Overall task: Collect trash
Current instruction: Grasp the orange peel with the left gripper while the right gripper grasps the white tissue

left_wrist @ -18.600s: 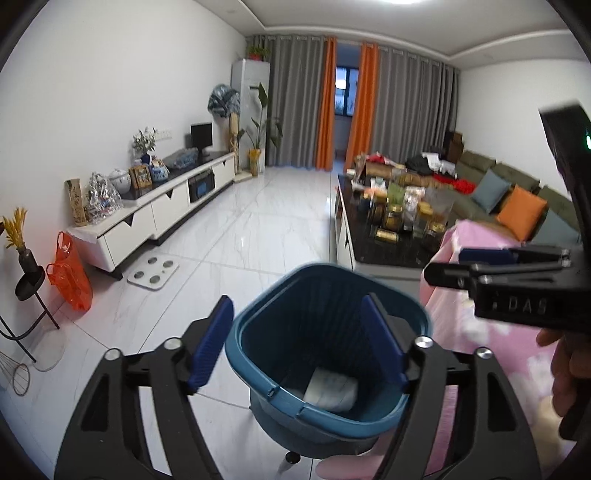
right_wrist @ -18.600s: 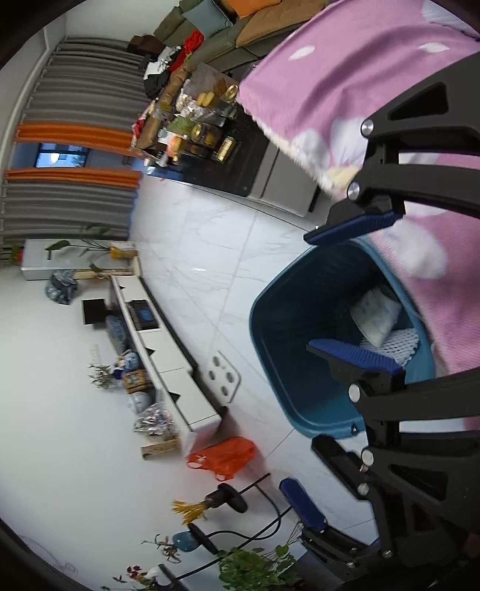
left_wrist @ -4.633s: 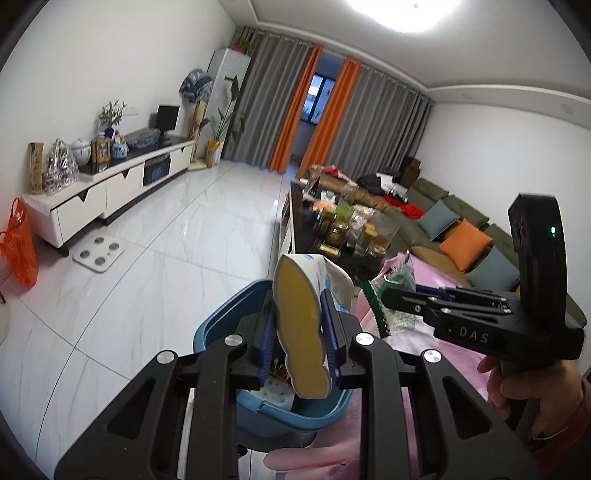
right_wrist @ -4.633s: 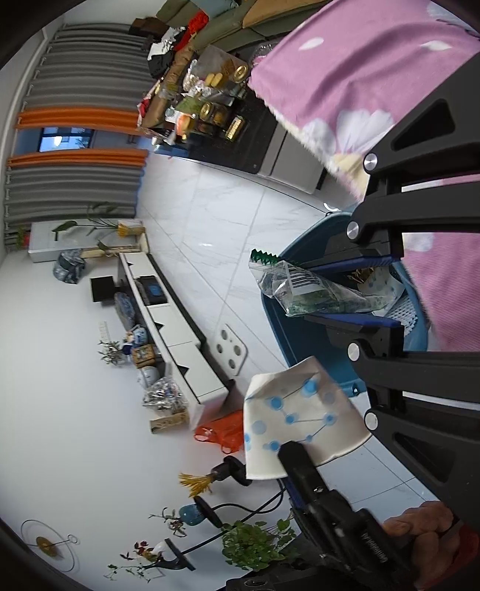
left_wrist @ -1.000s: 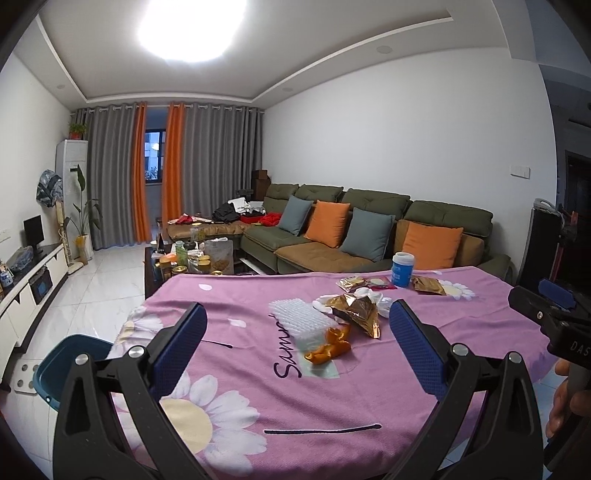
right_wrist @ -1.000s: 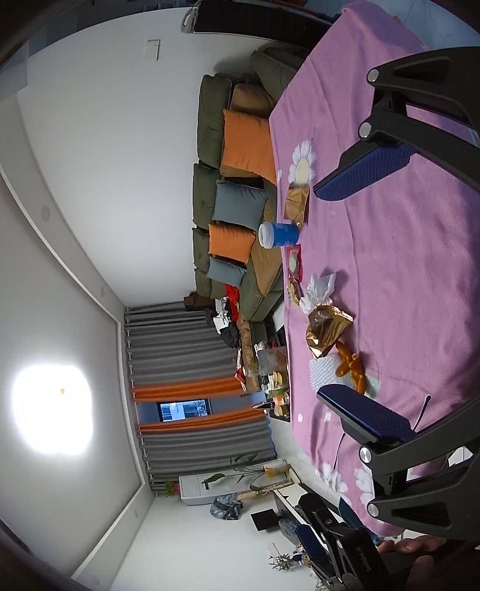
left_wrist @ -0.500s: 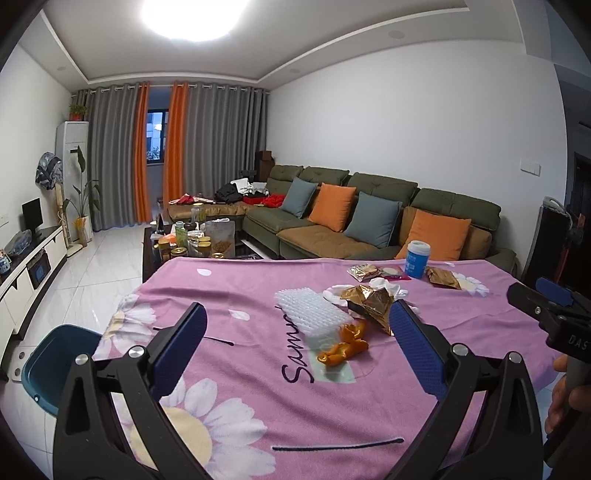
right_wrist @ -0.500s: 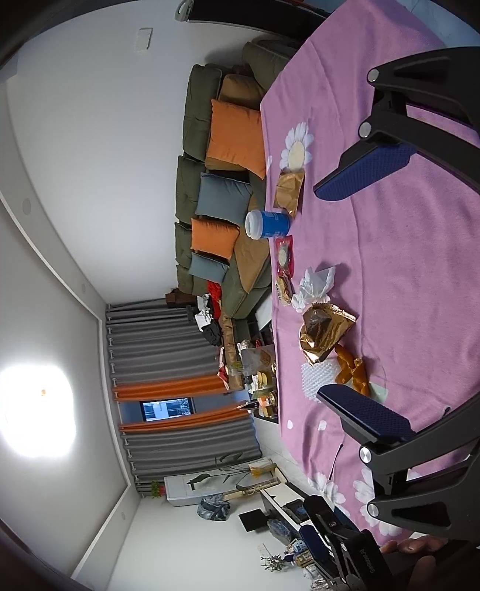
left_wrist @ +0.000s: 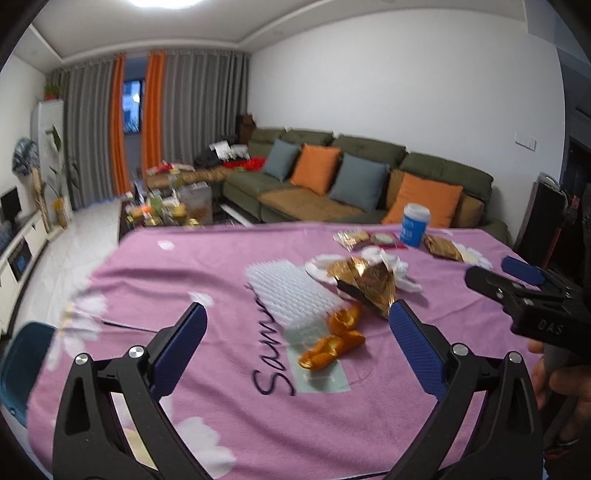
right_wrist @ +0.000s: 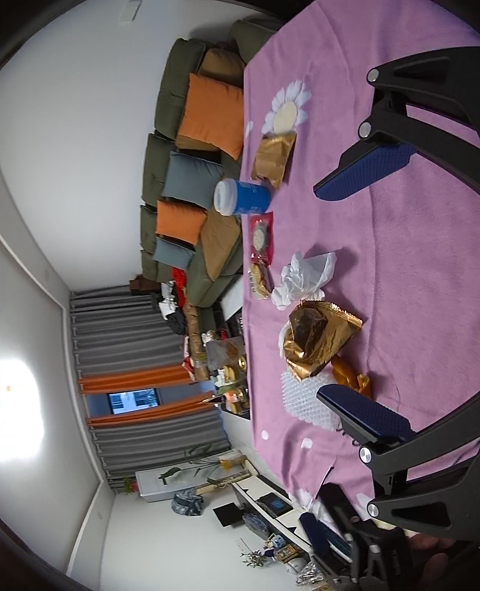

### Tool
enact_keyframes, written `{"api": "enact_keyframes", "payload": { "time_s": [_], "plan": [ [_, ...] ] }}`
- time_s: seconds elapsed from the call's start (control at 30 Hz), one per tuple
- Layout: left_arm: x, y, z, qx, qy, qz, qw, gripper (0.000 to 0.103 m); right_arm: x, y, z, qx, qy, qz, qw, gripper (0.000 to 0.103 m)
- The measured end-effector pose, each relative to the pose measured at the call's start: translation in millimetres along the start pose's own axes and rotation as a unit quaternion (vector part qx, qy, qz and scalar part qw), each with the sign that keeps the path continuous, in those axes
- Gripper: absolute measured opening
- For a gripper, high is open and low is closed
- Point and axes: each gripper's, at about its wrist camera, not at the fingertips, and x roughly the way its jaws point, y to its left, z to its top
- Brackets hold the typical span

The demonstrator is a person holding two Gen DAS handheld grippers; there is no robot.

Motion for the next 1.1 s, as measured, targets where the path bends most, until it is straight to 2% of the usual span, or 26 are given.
{"api": "enact_keyframes", "payload": {
  "time_s": [0.27, 0.33, 0.37, 0.43, 0.6, 0.63, 0.77, 0.8, 0.83, 0.9, 0.97, 1.1],
  "plan": [
    [61.7, -4.8, -17.5, -0.015, 0.082, -0.033, 0.996, 0.096, 34.6, -5.9, 3.9, 0.002, 0.031, 0.016, 0.999, 0.096],
    [74.0, -6.3, -20.4, -0.016, 0.099, -0.04, 0.9942, 0.084, 42.2, -7.1, 4.8, 0.001, 0.037, 0.018, 0.999, 0.096],
    [78.9, -7.8, -21.8, -0.016, 0.106, -0.044, 0.9933, 0.082, 45.8, -8.1, 5.4, 0.002, 0.04, 0.02, 0.999, 0.096],
    [90.0, -8.6, -25.7, -0.019, 0.125, -0.051, 0.9907, 0.072, 53.0, -9.3, 5.7, 0.003, 0.047, 0.023, 0.999, 0.096],
    [106.4, -10.1, -28.9, -0.024, 0.153, -0.061, 0.9861, 0.059, 72.4, -6.2, 8.3, 0.0, 0.061, 0.042, 0.997, 0.096],
    [110.8, -11.7, -30.3, -0.021, 0.162, -0.065, 0.9844, 0.05, 76.8, -5.1, 9.6, -0.004, 0.062, 0.042, 0.997, 0.096],
    [114.4, -15.5, -32.7, -0.008, 0.17, -0.064, 0.9833, 0.042, 95.3, -12.1, 16.5, 0.013, 0.072, 0.051, 0.996, 0.096],
    [114.7, -14.8, -33.1, -0.007, 0.17, -0.063, 0.9834, 0.039, 100.8, -13.5, 18.8, 0.016, 0.076, 0.051, 0.996, 0.096],
    [115.4, -14.1, -33.5, -0.007, 0.17, -0.062, 0.9834, 0.029, 104.9, -16.2, 21.2, 0.02, 0.078, 0.052, 0.995, 0.095],
    [116.1, -13.0, -34.8, -0.009, 0.171, -0.066, 0.983, 0.022, 119.0, -23.0, 26.8, 0.032, 0.087, 0.053, 0.994, 0.094],
    [114.0, -12.1, -35.9, -0.011, 0.17, -0.069, 0.9829, 0.02, 134.0, -28.2, 29.4, 0.04, 0.103, 0.054, 0.992, 0.085],
    [110.6, -12.3, -37.1, -0.012, 0.166, -0.075, 0.9832, 0.017, 157.5, -37.3, 27.2, 0.061, 0.137, 0.057, 0.987, 0.072]
  ]
}}
